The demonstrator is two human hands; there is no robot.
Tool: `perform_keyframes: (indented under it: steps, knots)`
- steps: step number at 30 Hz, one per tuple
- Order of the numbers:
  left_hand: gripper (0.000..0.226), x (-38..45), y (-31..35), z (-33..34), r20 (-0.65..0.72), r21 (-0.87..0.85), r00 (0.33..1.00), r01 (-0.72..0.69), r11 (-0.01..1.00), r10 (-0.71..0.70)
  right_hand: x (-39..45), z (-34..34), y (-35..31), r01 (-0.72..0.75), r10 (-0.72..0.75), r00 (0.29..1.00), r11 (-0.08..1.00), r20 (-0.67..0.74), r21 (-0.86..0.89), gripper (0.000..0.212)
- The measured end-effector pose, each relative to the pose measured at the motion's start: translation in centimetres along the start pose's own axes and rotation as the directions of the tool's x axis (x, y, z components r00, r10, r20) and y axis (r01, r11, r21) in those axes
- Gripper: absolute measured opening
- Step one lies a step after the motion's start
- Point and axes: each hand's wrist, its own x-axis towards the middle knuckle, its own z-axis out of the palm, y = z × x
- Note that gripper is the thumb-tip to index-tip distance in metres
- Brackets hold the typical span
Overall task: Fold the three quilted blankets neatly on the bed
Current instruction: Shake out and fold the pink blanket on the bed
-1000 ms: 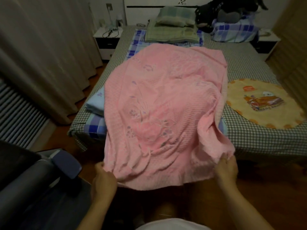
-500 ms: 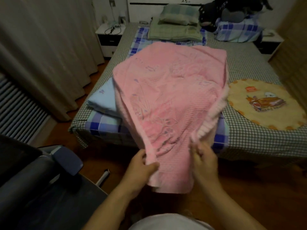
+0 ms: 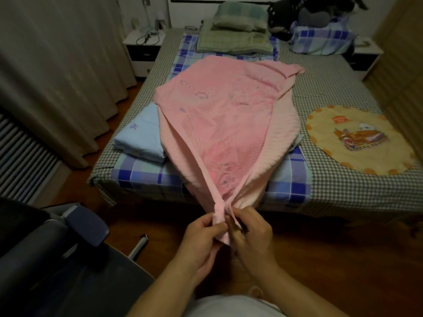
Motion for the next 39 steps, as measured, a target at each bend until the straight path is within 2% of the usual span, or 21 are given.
perform_keyframes:
  steps: [2,4,6,8,10,12,15,18,22,29,32,35,37,39]
  knots:
    - [0.022,-0.6,0.5,-0.2,-0.038,0.315,0.994,-0.087,0.945,0.104,-0.2,0.2,0.1,-0.005,0.005,1.000,1.000,0.013,0.001,0.017]
    - [0.019,-0.8,0.9,-0.3,-0.045,0.526,0.976,-0.157,0.836,0.212,-0.4,0.5,0.0,-0.020,0.019,1.000,0.998,0.013,0.058,0.019]
    - [0.020,-0.5,1.1,-0.3,-0.056,0.642,0.955,-0.188,0.743,0.290,-0.6,0.7,-0.6,-0.059,0.052,0.998,0.985,0.044,0.164,0.020]
    - [0.021,-0.3,1.1,-0.1,-0.083,0.683,0.939,-0.191,0.705,0.335,-0.5,0.8,-1.2,-0.084,0.071,0.995,0.975,0.073,0.204,0.023]
    - [0.020,-0.4,0.9,0.1,-0.090,0.627,0.936,-0.212,0.749,0.340,-0.4,0.8,-1.8,-0.087,0.073,0.994,0.978,0.076,0.189,0.028]
    - [0.019,-0.6,0.8,0.3,-0.105,0.507,0.948,-0.210,0.836,0.301,-0.3,0.6,-2.0,-0.063,0.056,0.997,0.990,0.054,0.128,0.025]
    - [0.017,-0.7,0.9,0.6,-0.155,0.189,0.977,-0.114,0.975,0.145,-0.1,-0.1,-1.9,-0.045,0.044,0.999,0.997,0.011,0.067,0.018]
    - [0.018,-0.6,1.1,0.8,-0.162,-0.021,0.986,-0.040,0.999,0.036,-0.4,-0.3,-1.8,-0.008,0.008,1.000,0.998,0.010,0.070,0.018]
    - [0.021,-0.7,1.4,1.2,-0.173,-0.038,0.985,-0.001,0.999,-0.006,-0.7,-0.2,-1.5,0.059,-0.059,0.998,0.996,-0.001,0.073,0.019]
    - [0.023,-0.4,1.7,1.6,-0.200,-0.061,0.979,0.017,0.998,-0.029,-1.0,-0.4,-1.5,0.191,-0.178,0.980,0.968,0.094,-0.161,0.018]
    - [0.022,-0.5,1.6,1.8,-0.218,-0.010,0.976,0.000,1.000,-0.002,-0.8,-0.5,-2.1,0.233,-0.188,0.966,0.930,0.178,-0.284,0.019]
    - [0.021,-0.6,1.4,1.8,-0.225,0.109,0.972,-0.048,0.993,0.072,-0.4,-0.5,-2.6,0.254,-0.187,0.955,0.917,0.230,-0.307,0.020]
    - [0.017,-0.4,1.7,1.2,-0.175,0.138,0.981,-0.065,0.988,0.089,0.2,-0.6,-2.6,0.230,-0.148,0.939,0.941,0.310,-0.249,0.025]
    - [0.020,0.1,2.4,0.1,-0.106,0.093,0.992,-0.064,0.994,0.074,0.9,-0.7,-2.3,0.056,-0.004,0.900,0.993,0.436,-0.107,0.043]
